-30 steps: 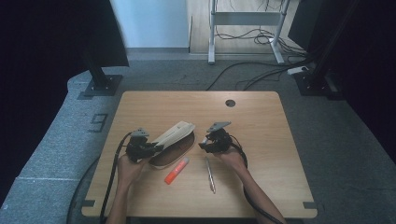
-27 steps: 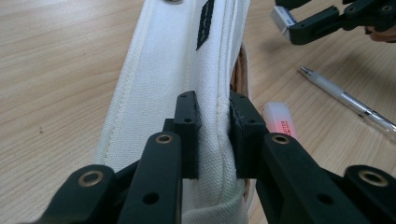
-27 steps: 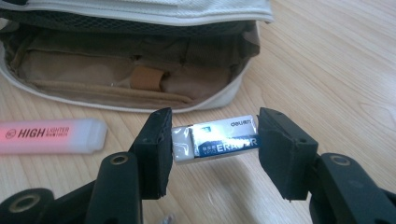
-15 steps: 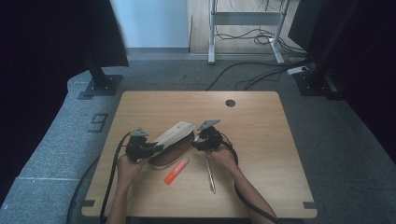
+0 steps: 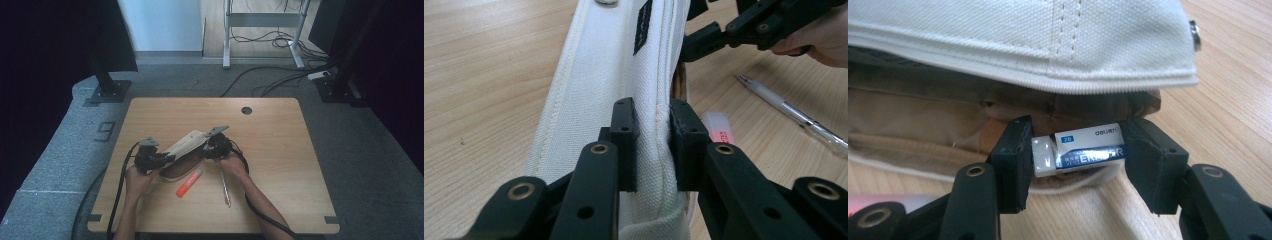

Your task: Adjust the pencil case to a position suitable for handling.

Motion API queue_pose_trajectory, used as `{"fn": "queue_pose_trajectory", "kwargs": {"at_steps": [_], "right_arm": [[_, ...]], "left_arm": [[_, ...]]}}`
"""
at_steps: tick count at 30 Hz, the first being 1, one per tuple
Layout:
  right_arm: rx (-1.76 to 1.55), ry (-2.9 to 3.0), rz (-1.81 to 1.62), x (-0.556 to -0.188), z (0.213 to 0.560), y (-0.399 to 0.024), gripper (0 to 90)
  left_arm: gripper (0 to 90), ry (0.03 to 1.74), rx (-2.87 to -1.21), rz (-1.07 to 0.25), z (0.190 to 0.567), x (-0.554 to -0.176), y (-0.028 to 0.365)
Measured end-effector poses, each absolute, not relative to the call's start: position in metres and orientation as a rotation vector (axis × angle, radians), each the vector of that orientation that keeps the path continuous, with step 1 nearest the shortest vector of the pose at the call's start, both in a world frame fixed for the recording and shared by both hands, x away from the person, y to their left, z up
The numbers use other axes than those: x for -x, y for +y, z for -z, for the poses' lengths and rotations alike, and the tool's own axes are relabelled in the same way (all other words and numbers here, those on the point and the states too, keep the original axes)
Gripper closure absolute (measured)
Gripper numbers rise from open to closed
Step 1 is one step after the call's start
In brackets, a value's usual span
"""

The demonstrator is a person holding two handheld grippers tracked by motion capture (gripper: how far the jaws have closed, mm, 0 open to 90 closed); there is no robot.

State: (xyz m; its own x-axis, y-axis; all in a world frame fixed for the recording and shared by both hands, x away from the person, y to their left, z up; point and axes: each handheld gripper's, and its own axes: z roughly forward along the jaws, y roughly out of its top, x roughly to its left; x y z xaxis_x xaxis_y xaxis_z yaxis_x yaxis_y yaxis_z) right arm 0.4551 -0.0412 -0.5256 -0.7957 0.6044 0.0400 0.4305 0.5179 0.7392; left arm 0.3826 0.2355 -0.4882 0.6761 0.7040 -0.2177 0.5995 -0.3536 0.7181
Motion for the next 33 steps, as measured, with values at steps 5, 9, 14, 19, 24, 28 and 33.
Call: {"fn": "queue_pose_trajectory", "kwargs": {"at_steps": [5,9,14,19,24,28,33], "right_arm": [[-0.885,2.532,-1.142,-0.458,0.528,-0.037,45.5],[-0.891,2.527,-1.139,-0.462,0.53,-0.033,45.5],[-0.897,2.517,-1.14,-0.466,0.53,-0.028,45.5],[-0.887,2.521,-1.128,-0.469,0.531,-0.022,45.4],[-0.901,2.519,-1.145,-0.47,0.536,-0.018,45.4],[-0.9,2.517,-1.153,-0.472,0.539,-0.015,45.3],[-0.9,2.517,-1.164,-0.473,0.541,-0.013,44.8]], "left_arm": [[75.5,1.001,-2.068,-0.161,0.488,-0.383,0.235],[75.5,1.001,-2.066,-0.158,0.488,-0.382,0.235],[75.5,0.998,-2.064,-0.152,0.488,-0.382,0.234],[75.5,0.998,-2.057,-0.15,0.488,-0.382,0.235],[75.5,0.996,-2.056,-0.148,0.488,-0.382,0.235],[75.5,0.99,-2.05,-0.136,0.488,-0.382,0.235],[75.5,0.993,-2.045,-0.134,0.488,-0.383,0.235]]}}
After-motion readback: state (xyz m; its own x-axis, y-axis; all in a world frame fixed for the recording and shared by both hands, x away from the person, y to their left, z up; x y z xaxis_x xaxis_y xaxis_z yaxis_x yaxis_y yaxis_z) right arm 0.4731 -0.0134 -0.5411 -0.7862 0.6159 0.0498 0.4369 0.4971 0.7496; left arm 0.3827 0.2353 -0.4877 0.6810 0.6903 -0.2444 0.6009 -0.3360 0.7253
